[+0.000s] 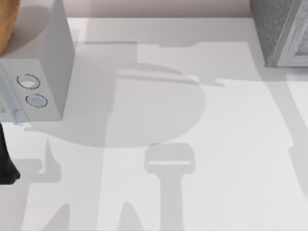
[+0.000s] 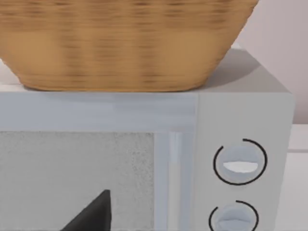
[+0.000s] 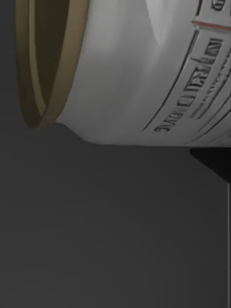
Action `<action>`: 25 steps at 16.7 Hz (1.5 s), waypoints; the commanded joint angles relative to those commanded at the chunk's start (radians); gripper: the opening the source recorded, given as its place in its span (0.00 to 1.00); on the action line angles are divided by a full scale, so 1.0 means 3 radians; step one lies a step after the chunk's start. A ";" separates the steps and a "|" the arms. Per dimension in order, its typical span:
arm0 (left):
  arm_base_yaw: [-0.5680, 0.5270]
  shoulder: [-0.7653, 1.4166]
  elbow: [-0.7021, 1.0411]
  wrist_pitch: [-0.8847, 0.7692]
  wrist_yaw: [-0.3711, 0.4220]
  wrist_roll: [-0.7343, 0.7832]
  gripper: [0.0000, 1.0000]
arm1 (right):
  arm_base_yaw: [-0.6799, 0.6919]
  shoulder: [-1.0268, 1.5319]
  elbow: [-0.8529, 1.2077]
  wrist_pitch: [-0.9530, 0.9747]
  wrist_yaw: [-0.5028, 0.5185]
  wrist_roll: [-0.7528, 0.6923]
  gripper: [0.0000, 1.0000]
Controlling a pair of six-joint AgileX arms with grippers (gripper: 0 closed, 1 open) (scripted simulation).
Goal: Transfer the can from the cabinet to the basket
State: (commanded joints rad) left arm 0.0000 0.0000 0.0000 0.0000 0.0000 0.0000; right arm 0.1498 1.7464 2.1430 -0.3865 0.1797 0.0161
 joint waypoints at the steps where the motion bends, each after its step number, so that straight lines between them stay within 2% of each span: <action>1: 0.0000 0.0000 0.0000 0.0000 0.0000 0.0000 1.00 | 0.0028 -0.0074 -0.0011 -0.0060 0.0026 -0.0002 0.00; 12: 0.0000 0.0000 0.0000 0.0000 0.0000 0.0000 1.00 | 0.0527 -0.1349 -0.0216 -0.1151 0.0503 -0.0002 0.00; 19: 0.0000 0.0000 0.0000 0.0000 0.0000 0.0000 1.00 | 0.0497 -0.1447 -0.0333 -0.1072 0.0464 -0.0015 0.00; 22: 0.0000 0.0000 0.0000 0.0000 0.0000 0.0000 1.00 | 0.0434 -0.1857 -0.0753 -0.0814 0.0341 -0.0073 0.00; 25: 0.0000 0.0000 0.0000 0.0000 0.0000 0.0000 1.00 | 0.0338 -0.2498 -0.1491 -0.0464 0.0169 -0.0140 0.00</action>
State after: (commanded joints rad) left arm 0.0000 0.0000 0.0000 0.0000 0.0000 0.0000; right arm 0.2512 0.9969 1.6958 -0.5255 0.2304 -0.0259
